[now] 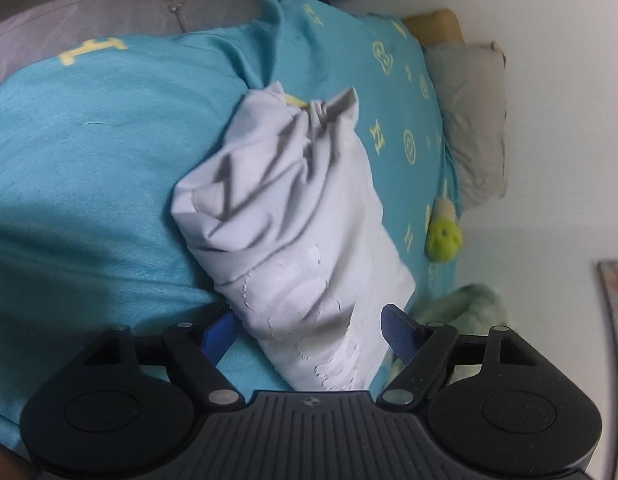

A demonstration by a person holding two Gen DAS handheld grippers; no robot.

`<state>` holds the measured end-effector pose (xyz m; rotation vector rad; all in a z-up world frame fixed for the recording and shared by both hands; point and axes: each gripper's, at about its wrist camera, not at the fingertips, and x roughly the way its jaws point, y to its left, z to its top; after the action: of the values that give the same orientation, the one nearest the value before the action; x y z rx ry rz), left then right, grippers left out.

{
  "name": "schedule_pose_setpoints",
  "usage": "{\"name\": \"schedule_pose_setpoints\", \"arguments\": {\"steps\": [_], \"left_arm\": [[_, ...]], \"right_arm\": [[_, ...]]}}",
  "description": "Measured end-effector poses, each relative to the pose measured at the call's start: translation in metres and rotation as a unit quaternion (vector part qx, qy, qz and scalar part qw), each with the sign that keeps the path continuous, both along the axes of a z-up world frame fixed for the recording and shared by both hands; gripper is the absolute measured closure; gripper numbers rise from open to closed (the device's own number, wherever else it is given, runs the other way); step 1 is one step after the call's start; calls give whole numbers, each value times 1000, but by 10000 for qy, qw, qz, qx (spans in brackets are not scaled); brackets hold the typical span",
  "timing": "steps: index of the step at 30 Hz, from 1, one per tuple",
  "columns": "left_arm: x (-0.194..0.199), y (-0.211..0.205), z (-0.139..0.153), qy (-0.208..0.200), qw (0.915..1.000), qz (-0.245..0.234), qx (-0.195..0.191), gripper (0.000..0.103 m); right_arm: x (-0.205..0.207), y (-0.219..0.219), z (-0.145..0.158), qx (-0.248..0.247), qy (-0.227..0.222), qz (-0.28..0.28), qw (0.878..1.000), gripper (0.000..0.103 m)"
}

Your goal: Fold clothes

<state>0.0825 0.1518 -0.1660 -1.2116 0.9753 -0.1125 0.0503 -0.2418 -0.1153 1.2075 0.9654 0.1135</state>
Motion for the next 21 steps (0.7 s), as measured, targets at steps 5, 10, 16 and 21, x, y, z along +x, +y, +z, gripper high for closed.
{"name": "schedule_pose_setpoints", "arguments": {"steps": [5,10,16,21], "left_arm": [[5,-2,4,-99,9999,36,71,23],[14,-13,6,-110,9998,-56,132,21],[19,-33,-3,132,9979,-611,190,15],[24,-65,-13,176,9946,-1009,-145,13]], "right_arm": [[0,34,-38,916,565,151,9941,10],[10,31,-43,348,465,-398,9975,36],[13,27,-37,-14,341,-657,9973,76],[15,26,-11,33,-329,-625,9975,82]]}}
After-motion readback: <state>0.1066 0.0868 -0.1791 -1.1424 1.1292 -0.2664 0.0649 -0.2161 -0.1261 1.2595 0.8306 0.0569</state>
